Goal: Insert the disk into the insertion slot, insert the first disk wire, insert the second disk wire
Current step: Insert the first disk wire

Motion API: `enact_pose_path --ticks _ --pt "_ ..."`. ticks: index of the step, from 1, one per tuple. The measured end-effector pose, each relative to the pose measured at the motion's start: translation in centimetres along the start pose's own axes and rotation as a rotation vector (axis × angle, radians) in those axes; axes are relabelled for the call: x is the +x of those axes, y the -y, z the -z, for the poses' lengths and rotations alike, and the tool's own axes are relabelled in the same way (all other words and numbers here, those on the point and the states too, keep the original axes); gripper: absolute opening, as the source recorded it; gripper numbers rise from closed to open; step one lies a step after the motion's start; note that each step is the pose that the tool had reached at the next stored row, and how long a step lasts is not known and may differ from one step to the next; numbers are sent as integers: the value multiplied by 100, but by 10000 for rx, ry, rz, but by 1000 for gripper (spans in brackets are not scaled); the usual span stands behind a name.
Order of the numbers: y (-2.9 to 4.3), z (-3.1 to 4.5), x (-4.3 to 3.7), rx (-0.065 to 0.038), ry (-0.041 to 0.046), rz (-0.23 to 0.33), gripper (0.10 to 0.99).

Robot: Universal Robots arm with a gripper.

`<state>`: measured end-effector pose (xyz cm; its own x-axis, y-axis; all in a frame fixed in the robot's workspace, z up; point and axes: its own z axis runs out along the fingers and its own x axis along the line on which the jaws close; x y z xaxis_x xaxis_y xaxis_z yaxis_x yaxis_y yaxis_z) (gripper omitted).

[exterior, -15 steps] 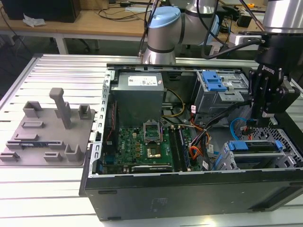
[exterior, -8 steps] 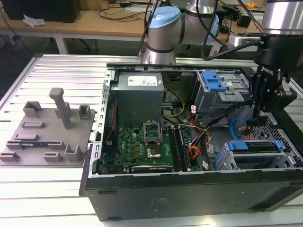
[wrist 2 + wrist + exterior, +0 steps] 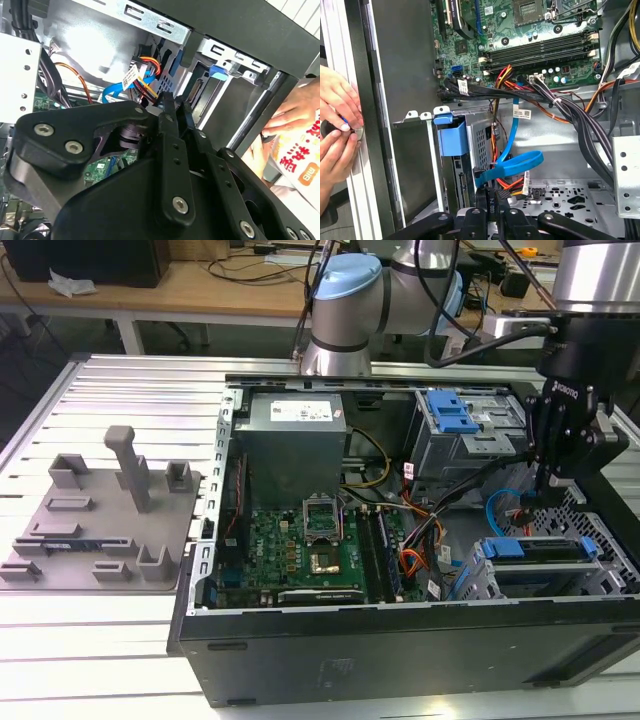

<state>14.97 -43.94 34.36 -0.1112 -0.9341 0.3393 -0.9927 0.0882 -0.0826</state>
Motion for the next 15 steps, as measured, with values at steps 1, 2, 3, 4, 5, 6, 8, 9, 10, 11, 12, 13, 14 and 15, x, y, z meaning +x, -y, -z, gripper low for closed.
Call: enact_pose_path --ticks 1,2,3,4,5,6,8,9,10,11,12,13,14,15 --pt "0 -1 -1 0 1 0 188" --pt "0 -2 -1 0 2 0 200" --pt "0 -3 -2 0 2 1 322" --pt "0 -3 -2 1 -2 1 322" --pt "-1 -3 -5 4 -10 0 388" --pt "-5 2 -16 30 -51 -5 388" --pt "-18 16 -50 140 -215 -27 388" --pt "-24 22 -67 231 -398 -36 388" --pt "-27 27 -76 272 -525 -34 388" --pt "-30 31 -86 308 -654 -32 388" --pt "-37 38 -108 340 -797 -27 388" --pt "-45 46 -128 355 -889 -24 388" --pt "-56 57 -151 370 -974 -20 388" --pt "-63 60 -170 375 -1001 -19 388"
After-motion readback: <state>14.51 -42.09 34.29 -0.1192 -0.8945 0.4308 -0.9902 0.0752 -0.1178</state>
